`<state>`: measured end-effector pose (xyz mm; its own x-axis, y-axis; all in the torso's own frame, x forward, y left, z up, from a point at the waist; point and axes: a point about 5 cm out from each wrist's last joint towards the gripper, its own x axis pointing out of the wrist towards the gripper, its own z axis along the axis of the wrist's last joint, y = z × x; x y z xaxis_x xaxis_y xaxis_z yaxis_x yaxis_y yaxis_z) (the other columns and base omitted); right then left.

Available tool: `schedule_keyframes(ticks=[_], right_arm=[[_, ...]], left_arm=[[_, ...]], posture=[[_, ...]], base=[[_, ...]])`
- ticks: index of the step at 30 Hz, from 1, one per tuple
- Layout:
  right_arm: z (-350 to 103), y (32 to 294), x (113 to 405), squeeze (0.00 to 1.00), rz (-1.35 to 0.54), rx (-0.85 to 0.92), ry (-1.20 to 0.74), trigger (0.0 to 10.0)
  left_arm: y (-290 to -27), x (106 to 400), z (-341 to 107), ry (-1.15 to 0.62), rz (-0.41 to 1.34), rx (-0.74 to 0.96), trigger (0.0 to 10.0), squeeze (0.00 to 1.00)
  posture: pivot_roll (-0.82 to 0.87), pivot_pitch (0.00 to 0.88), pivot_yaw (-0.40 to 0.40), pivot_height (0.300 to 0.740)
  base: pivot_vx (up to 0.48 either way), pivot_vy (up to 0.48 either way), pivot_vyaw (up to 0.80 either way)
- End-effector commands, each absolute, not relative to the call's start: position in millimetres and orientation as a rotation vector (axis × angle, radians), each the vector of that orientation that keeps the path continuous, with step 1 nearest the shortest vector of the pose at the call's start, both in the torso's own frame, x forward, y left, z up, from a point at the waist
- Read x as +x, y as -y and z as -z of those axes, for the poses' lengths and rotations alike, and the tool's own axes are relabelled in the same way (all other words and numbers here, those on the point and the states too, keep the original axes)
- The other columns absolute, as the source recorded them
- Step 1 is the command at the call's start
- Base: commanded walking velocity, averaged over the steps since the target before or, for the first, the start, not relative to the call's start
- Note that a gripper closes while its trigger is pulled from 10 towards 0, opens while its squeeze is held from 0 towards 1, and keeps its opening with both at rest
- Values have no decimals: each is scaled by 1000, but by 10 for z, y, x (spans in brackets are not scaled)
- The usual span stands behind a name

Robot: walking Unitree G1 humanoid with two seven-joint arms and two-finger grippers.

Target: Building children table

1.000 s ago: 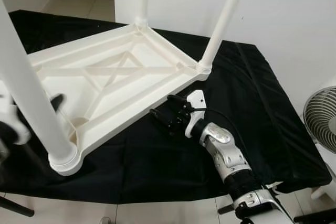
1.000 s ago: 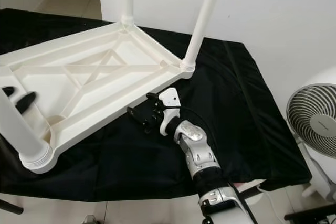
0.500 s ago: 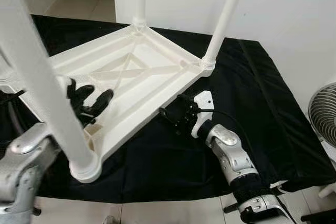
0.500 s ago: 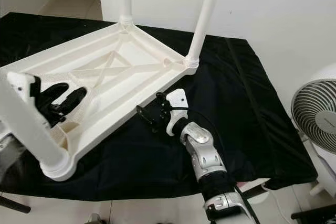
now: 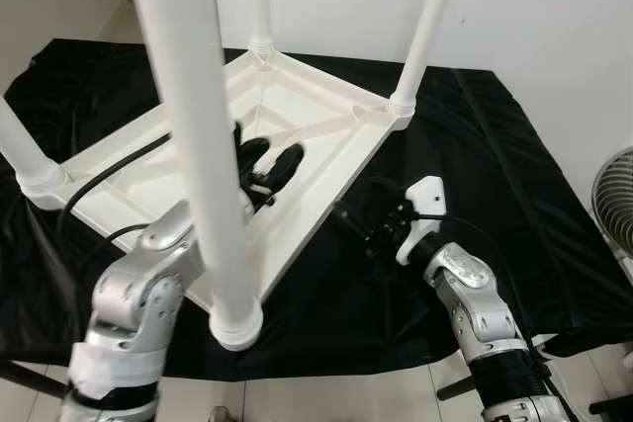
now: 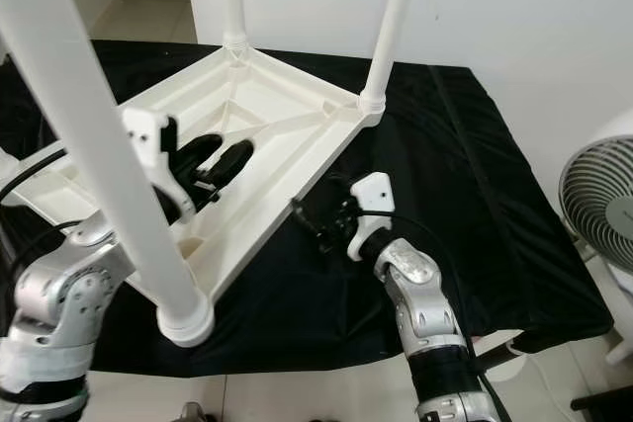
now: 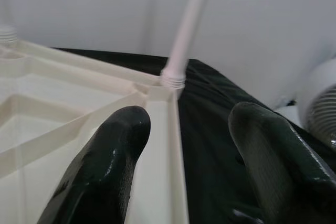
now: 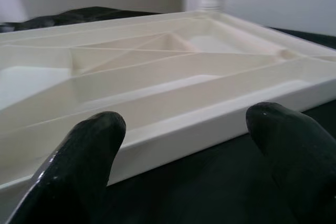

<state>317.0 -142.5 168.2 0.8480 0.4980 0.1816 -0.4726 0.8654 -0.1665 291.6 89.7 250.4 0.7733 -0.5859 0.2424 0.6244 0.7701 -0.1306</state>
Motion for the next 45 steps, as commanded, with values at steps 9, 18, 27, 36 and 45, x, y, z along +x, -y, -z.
schedule_keyframes(ticks=[9,18,27,36,45], right_arm=[[-1559,1676,3354,0,-94,-125,130,10000],[-1583,1740,3702,0,82,-113,55,10000],[-1750,1600,3949,0,107,-118,38,10000],[-1840,1389,4060,0,45,-115,30,10000],[-1918,1094,4111,0,-71,-130,24,10000]], left_arm=[[-582,2897,-2465,164,757,-214,10000,0],[-412,2812,-2424,153,807,-193,10000,0],[-362,2679,-2409,147,821,-165,10000,0],[-380,2604,-2408,143,791,-153,10000,0],[-300,2575,-2470,152,787,-145,10000,0]], posture=[[-6,150,29,740],[35,174,0,740],[104,229,-55,740],[141,268,-81,740],[175,297,-74,740]], base=[[0,0,0],[0,0,0],[0,0,0],[0,0,0],[0,0,0]])
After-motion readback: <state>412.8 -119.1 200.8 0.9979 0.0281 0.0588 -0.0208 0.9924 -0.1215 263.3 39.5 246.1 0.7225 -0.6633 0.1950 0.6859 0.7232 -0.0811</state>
